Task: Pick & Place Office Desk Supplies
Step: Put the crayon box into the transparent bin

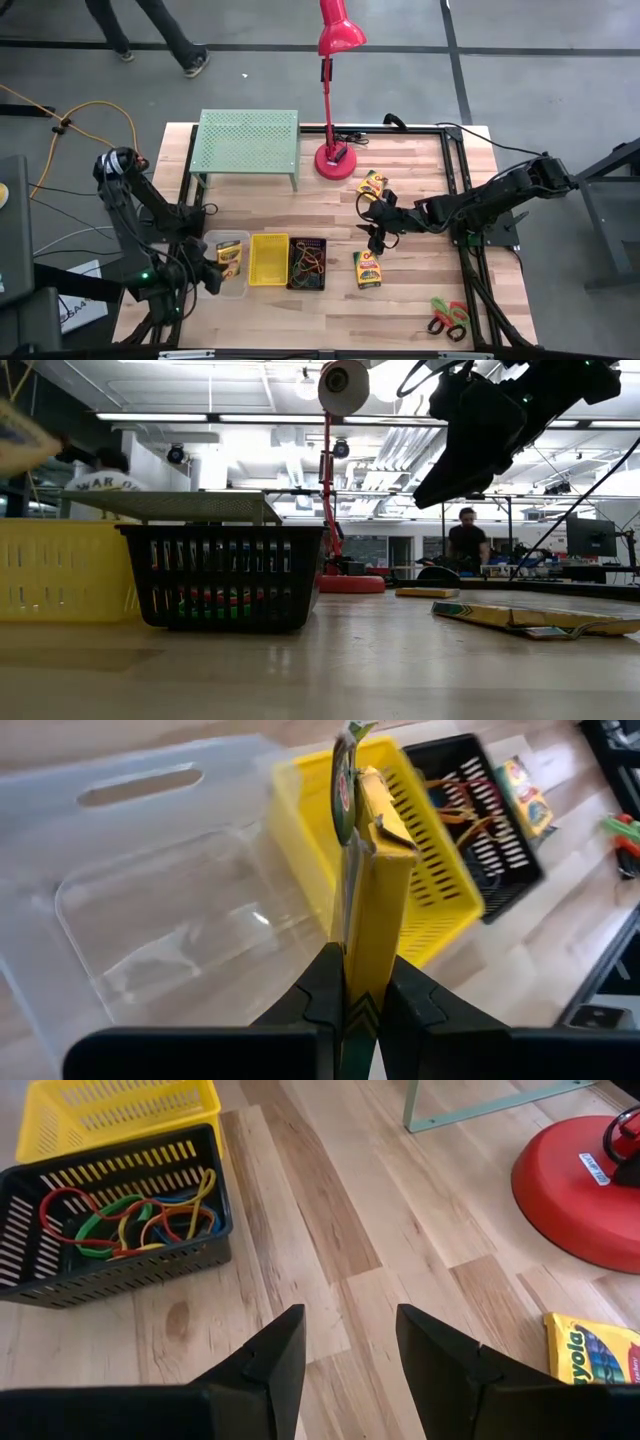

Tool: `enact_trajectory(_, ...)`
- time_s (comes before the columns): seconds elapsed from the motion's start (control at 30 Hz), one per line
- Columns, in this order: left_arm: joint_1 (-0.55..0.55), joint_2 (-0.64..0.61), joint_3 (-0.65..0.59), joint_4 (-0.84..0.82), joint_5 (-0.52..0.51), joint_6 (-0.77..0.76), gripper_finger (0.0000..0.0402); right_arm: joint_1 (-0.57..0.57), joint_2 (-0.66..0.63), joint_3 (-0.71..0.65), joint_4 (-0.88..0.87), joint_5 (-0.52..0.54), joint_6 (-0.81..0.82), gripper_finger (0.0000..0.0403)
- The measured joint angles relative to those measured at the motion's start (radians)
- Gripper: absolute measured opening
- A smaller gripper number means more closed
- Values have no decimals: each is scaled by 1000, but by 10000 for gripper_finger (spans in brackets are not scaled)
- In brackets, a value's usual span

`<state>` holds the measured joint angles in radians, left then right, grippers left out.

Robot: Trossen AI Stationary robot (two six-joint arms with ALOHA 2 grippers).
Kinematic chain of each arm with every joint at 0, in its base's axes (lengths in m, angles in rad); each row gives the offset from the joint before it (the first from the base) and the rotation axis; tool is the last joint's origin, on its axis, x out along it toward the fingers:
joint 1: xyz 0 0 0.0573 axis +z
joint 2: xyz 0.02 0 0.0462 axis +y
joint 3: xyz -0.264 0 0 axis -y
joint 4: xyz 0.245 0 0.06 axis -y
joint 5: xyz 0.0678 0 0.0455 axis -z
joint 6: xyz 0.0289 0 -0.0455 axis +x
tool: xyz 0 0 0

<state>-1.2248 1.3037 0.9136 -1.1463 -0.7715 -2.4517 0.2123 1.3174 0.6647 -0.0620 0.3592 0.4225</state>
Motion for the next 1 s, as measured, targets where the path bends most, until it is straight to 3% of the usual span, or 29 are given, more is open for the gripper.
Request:
enact_trajectory(0.2, -17, 0, -132, 143, 2, -45, 27, 0, 0, 0, 0, 0, 0, 146)
enact_trajectory(0.63, -22, -6, -262, 369, 1, -70, 29, 0, 0, 0, 1, 0, 0, 146)
enact_trajectory(1.0, -13, -6, -263, 369, 34, -76, 94, 0, -1, 0, 2, 0, 3, 146)
